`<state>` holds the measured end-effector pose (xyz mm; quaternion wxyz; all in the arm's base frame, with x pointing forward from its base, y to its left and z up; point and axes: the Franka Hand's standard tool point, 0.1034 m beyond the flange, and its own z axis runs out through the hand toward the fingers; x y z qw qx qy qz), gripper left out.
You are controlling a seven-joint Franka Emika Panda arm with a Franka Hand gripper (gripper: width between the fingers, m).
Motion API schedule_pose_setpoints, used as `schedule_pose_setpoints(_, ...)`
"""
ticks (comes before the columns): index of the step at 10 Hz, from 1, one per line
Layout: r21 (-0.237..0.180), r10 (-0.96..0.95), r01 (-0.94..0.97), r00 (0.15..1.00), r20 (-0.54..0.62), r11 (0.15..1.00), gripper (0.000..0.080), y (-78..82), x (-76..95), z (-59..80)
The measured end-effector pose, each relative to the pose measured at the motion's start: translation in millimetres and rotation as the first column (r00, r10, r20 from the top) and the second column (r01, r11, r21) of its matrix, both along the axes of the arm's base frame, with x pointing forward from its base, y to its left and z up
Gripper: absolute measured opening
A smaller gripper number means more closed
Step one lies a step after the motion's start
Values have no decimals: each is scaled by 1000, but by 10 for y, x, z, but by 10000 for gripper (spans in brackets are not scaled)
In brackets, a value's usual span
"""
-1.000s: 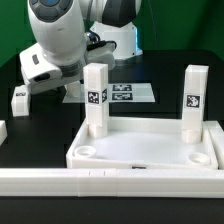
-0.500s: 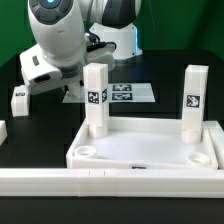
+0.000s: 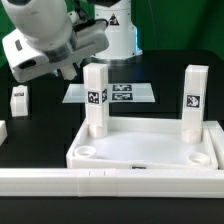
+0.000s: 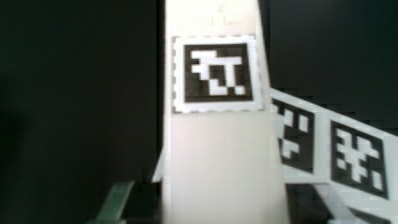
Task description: Assemble desk
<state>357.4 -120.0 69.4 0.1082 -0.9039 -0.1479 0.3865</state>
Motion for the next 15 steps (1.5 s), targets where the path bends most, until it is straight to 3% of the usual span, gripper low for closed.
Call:
schedule_pose_setpoints(1, 1, 10, -10, 1000, 8, 1000, 288, 24, 67, 32)
schedule_pose_setpoints(5, 7, 11, -11, 1000, 1, 1000, 288, 19, 66, 26)
schedule_pose_setpoints(8, 9, 39, -40, 999, 28, 999, 289, -26, 601, 309)
schedule_pose_setpoints(11, 24, 52, -52, 998, 28, 998, 289, -33, 536, 243)
schedule_pose_setpoints(12, 45, 71, -72, 997, 30, 996, 289, -35, 534, 241)
schedule_pose_setpoints(15, 186, 204, -212, 977, 63, 959, 289, -52, 532, 239)
